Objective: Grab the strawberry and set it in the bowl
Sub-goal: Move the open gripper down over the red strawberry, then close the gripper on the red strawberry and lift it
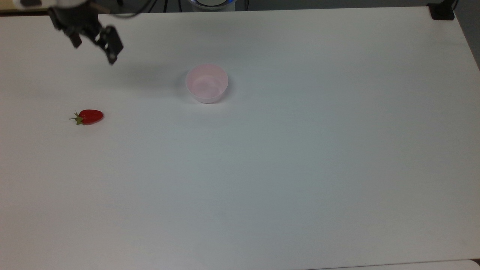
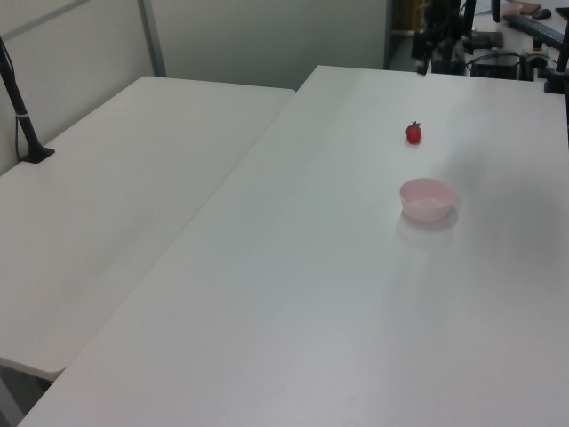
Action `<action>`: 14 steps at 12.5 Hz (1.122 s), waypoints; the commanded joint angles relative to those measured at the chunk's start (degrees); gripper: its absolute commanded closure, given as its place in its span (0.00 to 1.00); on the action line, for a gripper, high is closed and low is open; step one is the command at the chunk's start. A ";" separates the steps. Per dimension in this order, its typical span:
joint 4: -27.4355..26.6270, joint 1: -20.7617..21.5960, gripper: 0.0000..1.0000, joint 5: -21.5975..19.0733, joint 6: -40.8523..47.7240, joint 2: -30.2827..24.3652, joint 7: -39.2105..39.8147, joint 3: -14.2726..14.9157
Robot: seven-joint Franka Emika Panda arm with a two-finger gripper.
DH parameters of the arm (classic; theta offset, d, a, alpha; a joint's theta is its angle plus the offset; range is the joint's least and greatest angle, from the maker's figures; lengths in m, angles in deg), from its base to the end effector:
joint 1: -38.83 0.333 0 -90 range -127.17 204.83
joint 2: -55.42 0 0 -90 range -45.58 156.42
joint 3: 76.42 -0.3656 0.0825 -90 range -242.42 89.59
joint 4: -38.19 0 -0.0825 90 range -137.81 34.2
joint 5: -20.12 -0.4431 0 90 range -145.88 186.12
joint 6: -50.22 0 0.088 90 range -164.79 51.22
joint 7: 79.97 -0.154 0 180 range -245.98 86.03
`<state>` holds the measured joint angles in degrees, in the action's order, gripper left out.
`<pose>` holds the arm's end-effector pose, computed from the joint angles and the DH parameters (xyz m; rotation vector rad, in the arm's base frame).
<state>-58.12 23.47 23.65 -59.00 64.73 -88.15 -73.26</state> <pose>0.6498 -0.2232 0.4929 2.9911 -0.6792 0.0869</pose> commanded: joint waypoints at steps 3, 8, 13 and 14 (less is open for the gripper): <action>1.39 -3.00 0.05 -0.19 -13.45 11.77 -11.23 0.09; 1.39 -3.27 0.16 0.42 -19.98 18.02 -16.34 0.88; 1.39 -3.27 0.29 0.60 -21.48 19.61 -15.73 2.20; 1.31 -3.18 0.34 1.12 -21.48 19.79 -15.64 2.20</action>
<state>-57.18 19.65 23.67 -79.77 84.21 -103.18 -71.81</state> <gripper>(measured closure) 0.207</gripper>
